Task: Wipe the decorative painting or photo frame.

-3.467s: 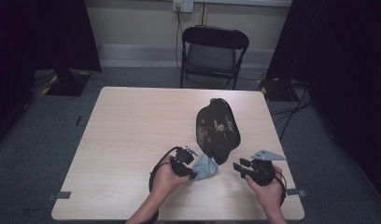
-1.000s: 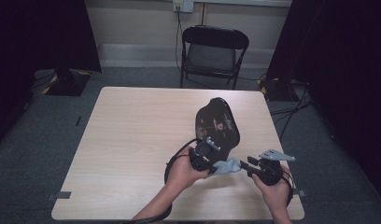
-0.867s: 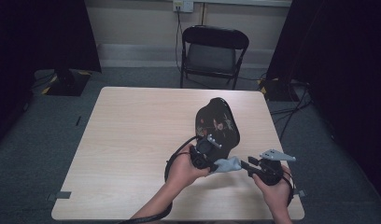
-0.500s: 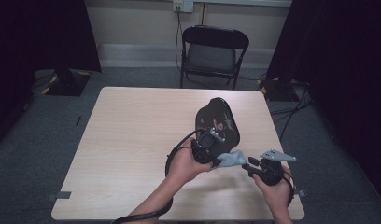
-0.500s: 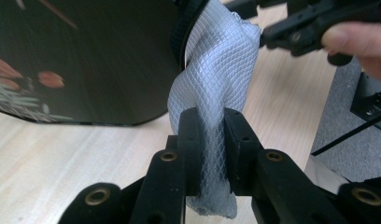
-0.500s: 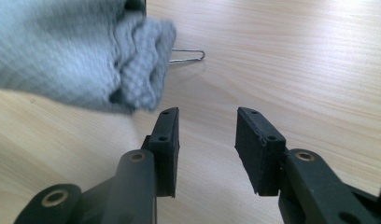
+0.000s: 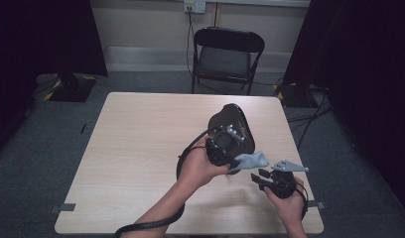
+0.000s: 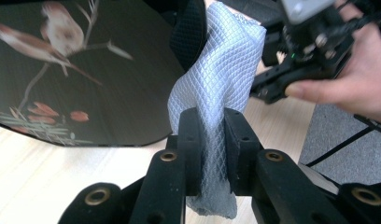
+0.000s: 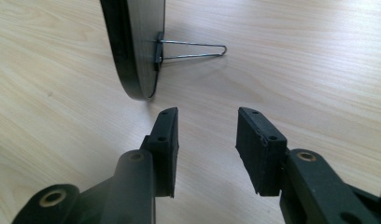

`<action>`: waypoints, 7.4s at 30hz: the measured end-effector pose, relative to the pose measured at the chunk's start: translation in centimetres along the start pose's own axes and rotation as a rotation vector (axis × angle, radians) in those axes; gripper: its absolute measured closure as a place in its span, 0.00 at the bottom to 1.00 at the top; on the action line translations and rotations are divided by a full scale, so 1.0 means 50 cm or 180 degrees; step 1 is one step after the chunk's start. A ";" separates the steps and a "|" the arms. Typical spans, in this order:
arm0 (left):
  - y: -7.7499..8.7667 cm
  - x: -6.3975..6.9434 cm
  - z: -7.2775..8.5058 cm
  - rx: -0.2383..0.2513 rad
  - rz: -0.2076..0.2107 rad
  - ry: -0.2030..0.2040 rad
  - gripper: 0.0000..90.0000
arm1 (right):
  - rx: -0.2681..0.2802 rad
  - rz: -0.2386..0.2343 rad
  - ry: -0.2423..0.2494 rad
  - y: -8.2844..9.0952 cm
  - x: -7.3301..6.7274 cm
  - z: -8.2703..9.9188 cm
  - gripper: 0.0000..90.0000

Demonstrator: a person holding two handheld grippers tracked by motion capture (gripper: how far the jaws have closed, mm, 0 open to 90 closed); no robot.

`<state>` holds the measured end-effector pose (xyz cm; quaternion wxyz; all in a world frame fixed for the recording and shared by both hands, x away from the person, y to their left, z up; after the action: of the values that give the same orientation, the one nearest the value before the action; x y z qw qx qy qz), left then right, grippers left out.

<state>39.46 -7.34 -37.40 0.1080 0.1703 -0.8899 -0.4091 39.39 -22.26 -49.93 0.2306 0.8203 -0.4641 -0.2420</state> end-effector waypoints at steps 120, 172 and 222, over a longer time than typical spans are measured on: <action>0.067 -0.199 -0.048 0.0177 -0.0951 0.0766 0.88 | 0.0005 -0.0398 0.0037 -0.003 -0.064 -0.004 0.88; 0.000 -0.237 0.092 -0.0028 -0.0961 0.1213 0.87 | 0.0010 -0.0404 0.0052 -0.005 -0.067 -0.005 0.88; -0.018 -0.249 0.080 -0.0038 -0.1025 0.1191 0.88 | 0.0013 -0.0392 0.0053 -0.008 -0.068 -0.007 0.88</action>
<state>49.77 -0.26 -41.33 0.2054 0.3821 -0.8134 -0.3876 38.30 -19.06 -49.28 0.2176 0.8497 -0.4113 -0.2479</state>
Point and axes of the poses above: each handheld gripper's, and its own axes: y roughly backward along the jaws, z roughly out of its underside, x roughly to its right, the point moved 8 cm from there along -y, roughly forward along the jaws, and after that the axes turned 6 degrees about -y, right-handed, at the moved point
